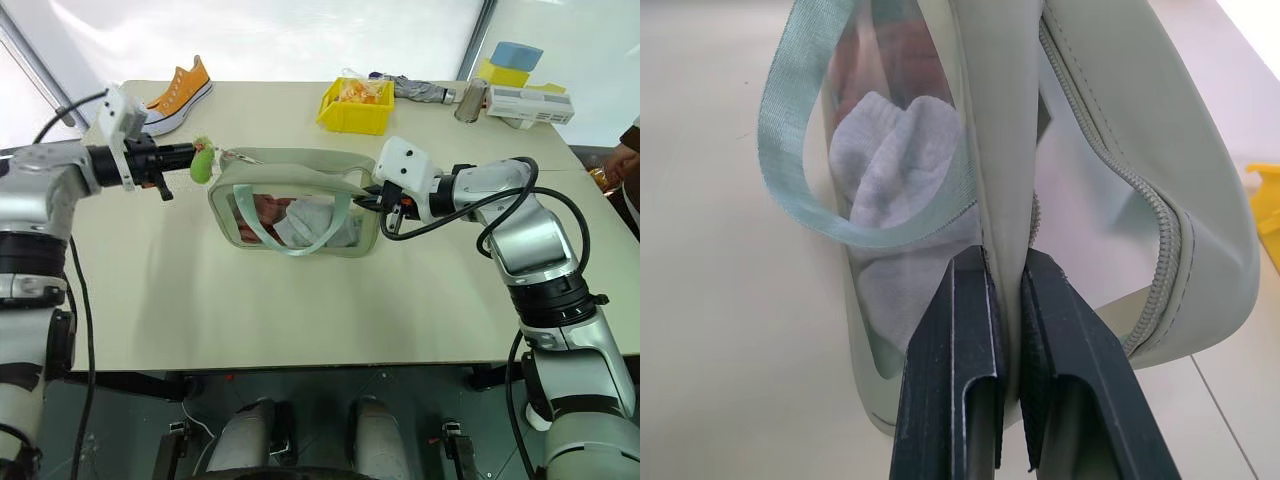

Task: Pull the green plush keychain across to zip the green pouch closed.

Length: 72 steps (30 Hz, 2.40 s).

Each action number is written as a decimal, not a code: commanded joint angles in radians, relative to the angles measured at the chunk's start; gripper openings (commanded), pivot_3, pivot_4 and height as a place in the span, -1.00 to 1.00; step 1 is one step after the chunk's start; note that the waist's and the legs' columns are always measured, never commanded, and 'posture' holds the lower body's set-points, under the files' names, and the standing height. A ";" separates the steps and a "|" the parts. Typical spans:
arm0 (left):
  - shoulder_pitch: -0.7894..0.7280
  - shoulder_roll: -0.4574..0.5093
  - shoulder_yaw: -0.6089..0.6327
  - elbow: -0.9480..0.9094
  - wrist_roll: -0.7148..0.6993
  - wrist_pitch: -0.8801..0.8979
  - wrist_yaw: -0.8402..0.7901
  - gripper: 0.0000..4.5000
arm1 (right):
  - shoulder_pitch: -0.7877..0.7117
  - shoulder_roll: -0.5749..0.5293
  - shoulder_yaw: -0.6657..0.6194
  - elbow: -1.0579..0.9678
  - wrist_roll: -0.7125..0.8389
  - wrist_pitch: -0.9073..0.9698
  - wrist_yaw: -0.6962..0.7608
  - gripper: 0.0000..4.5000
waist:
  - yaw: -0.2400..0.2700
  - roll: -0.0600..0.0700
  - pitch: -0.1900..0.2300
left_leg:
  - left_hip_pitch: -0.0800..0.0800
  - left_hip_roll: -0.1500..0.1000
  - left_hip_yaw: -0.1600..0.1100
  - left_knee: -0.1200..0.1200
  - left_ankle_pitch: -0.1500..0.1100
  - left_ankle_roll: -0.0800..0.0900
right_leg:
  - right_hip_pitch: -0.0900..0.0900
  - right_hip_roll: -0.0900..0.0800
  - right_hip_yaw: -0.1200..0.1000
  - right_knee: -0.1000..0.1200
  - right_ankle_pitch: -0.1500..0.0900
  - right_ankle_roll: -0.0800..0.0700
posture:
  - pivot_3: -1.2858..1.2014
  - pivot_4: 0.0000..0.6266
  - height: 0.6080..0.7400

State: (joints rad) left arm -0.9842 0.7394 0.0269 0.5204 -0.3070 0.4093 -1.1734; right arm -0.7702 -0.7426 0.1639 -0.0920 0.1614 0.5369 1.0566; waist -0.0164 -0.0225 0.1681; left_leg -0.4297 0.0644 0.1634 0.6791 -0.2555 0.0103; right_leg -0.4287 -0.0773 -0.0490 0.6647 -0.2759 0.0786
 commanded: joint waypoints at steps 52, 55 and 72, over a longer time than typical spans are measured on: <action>0.203 0.098 -0.095 -0.362 0.147 -0.101 -0.024 -1.00 | -0.153 0.006 0.000 -0.019 0.042 0.040 0.064 -0.10 | 0.002 0.001 0.000 | -0.001 0.001 0.000 0.002 -0.001 0.001 | 0.000 0.000 0.000 0.000 0.000 0.000 | 0.03 -0.52 1.00; 0.198 0.103 -0.093 -0.360 0.151 -0.102 -0.025 -1.00 | -0.223 0.059 -0.005 -0.014 0.070 0.071 0.036 -0.10 | 0.002 0.001 0.000 | -0.001 0.001 -0.001 0.002 -0.001 0.001 | 0.000 0.000 0.000 0.000 0.000 0.000 | 0.03 -0.52 1.00; 0.188 0.095 -0.092 -0.372 0.154 -0.087 -0.005 -1.00 | -0.345 0.364 0.116 0.262 -0.052 -0.120 -0.110 -0.10 | 0.001 0.001 0.000 | -0.004 0.001 -0.001 0.003 -0.001 0.001 | -0.001 -0.001 -0.003 0.001 0.000 0.000 | 0.03 -0.52 1.00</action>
State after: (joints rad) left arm -0.7752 0.8255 -0.0700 0.1746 -0.1586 0.3278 -1.1847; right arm -1.0858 -0.3739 0.2813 0.1858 0.1190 0.4431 0.9331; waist -0.0158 -0.0216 0.1682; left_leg -0.4334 0.0649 0.1621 0.6820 -0.2563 0.0116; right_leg -0.4297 -0.0784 -0.0517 0.6653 -0.2759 0.0787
